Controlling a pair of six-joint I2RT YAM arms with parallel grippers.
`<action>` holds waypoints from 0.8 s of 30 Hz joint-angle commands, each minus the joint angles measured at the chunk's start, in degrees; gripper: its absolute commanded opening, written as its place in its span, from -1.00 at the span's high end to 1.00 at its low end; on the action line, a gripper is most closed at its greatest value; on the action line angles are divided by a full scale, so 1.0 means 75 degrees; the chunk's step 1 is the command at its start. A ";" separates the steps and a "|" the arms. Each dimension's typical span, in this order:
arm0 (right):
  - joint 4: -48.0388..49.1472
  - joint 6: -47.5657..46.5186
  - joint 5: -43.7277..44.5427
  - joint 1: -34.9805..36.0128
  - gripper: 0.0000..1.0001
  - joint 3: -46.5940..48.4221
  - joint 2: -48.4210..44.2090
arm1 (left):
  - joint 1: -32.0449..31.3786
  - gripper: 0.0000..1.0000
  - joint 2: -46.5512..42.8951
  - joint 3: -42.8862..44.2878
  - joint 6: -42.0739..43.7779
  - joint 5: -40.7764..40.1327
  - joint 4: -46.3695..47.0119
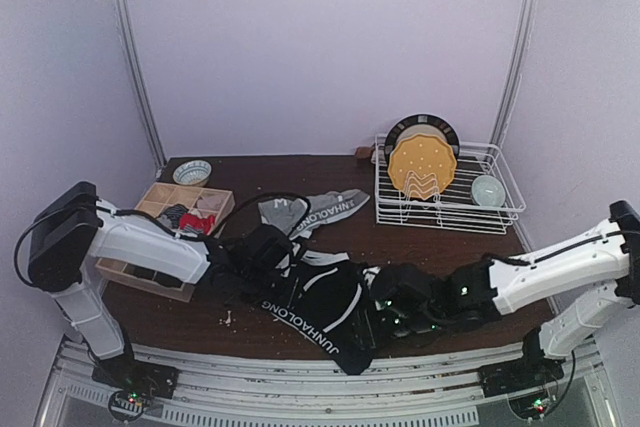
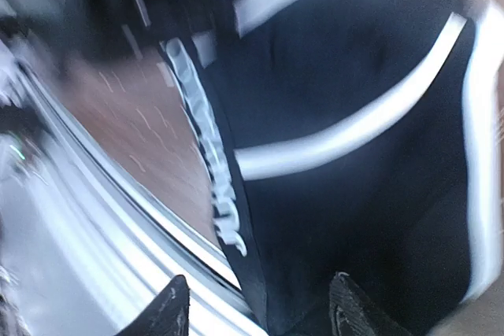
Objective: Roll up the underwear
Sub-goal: Smooth out the underwear at the center of the board.
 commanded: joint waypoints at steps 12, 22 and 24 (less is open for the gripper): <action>-0.0499 -0.1229 -0.0343 -0.2131 0.06 0.0080 0.0720 | 0.0077 0.68 -0.0541 -0.0210 0.0058 -0.0742 -0.0171; -0.1656 -0.1728 0.1054 -0.2127 0.42 0.0106 0.1750 | 0.0195 0.68 -0.0833 -0.0594 -0.0010 -0.0681 -0.0110; -0.2032 -0.1821 0.1606 -0.2146 0.48 0.0236 0.1998 | 0.0198 0.68 -0.0834 -0.0658 -0.0013 -0.0666 -0.0042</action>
